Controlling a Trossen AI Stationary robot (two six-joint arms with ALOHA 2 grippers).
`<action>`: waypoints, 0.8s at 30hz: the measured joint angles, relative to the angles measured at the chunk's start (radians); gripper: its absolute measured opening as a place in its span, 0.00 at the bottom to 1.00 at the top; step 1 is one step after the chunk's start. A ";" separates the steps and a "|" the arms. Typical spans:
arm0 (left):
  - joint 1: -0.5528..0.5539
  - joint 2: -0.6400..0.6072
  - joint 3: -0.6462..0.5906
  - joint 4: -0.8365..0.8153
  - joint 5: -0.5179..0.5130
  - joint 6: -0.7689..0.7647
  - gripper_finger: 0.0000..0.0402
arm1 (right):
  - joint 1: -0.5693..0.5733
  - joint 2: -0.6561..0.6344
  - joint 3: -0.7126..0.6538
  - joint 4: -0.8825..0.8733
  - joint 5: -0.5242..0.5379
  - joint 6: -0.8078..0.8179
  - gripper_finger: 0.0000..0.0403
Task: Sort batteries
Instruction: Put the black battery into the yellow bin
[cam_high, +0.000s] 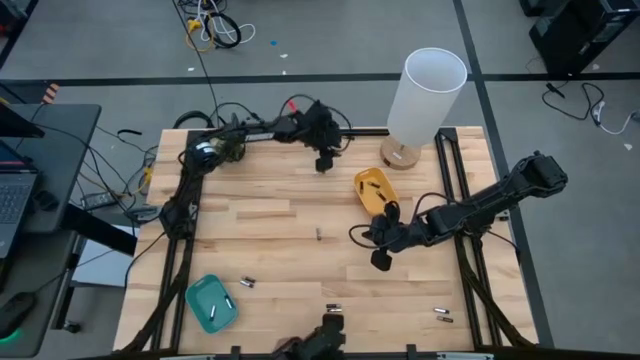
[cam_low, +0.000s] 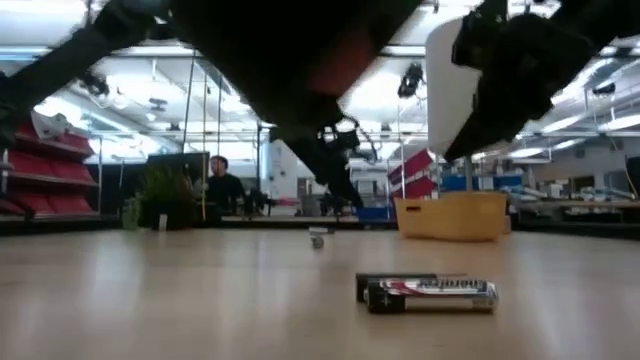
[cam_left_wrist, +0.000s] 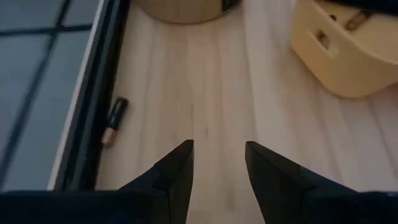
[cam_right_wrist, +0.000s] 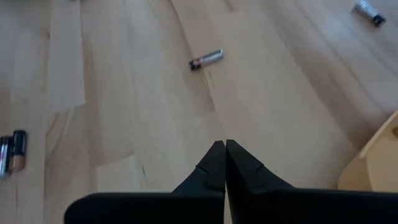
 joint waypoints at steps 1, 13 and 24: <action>0.008 0.012 0.032 -0.015 0.021 -0.002 0.40 | 0.004 0.000 0.000 -0.006 0.000 0.002 0.00; 0.077 0.023 0.185 -0.028 0.025 0.041 0.40 | 0.010 0.000 0.000 -0.016 -0.001 0.000 0.00; 0.091 0.176 0.251 -0.070 0.024 0.130 0.40 | 0.010 0.000 0.000 -0.013 -0.001 0.019 0.00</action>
